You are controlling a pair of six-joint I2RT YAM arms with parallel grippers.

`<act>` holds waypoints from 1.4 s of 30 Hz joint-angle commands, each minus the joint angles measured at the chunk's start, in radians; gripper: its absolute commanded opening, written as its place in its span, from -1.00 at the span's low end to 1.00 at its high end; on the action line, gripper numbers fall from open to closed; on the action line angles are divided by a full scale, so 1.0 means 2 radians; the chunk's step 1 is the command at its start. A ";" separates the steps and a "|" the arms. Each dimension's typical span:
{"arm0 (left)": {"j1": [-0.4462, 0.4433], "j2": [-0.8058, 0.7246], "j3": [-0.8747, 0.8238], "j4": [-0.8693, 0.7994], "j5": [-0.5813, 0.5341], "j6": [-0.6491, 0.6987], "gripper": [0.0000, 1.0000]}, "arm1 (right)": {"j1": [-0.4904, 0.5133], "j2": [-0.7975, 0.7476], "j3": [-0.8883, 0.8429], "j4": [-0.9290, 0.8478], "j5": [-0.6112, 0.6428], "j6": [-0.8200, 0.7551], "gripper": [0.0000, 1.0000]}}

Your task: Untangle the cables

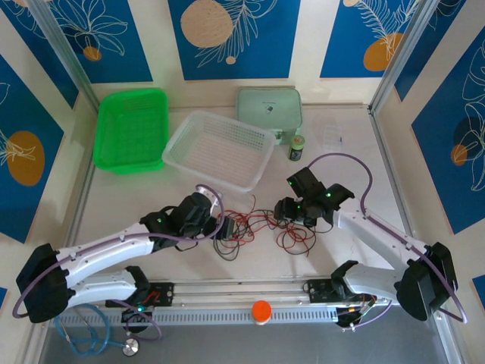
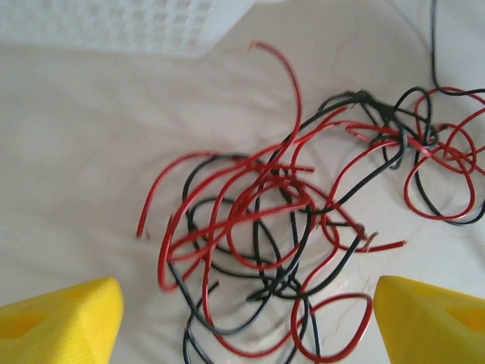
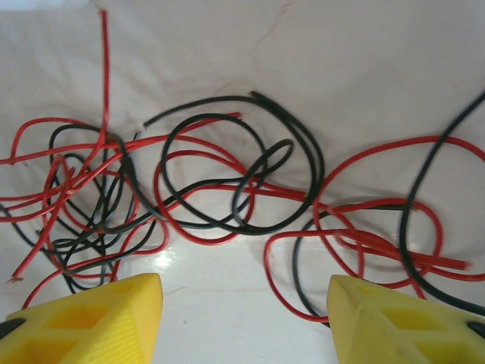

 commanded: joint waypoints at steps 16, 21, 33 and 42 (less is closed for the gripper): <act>-0.003 0.181 -0.021 0.108 0.059 -0.173 0.57 | 0.015 0.016 0.033 0.018 -0.029 -0.054 0.24; -0.003 0.229 0.010 0.109 0.044 -0.162 0.24 | 0.014 0.018 0.023 0.027 -0.035 -0.045 0.23; -0.003 0.177 0.048 0.031 -0.012 -0.096 -1.00 | 0.032 0.032 -0.012 0.080 -0.064 0.081 0.25; -0.002 0.079 0.151 -0.151 -0.087 0.027 -1.00 | 0.057 0.019 -0.025 0.137 -0.083 0.112 0.49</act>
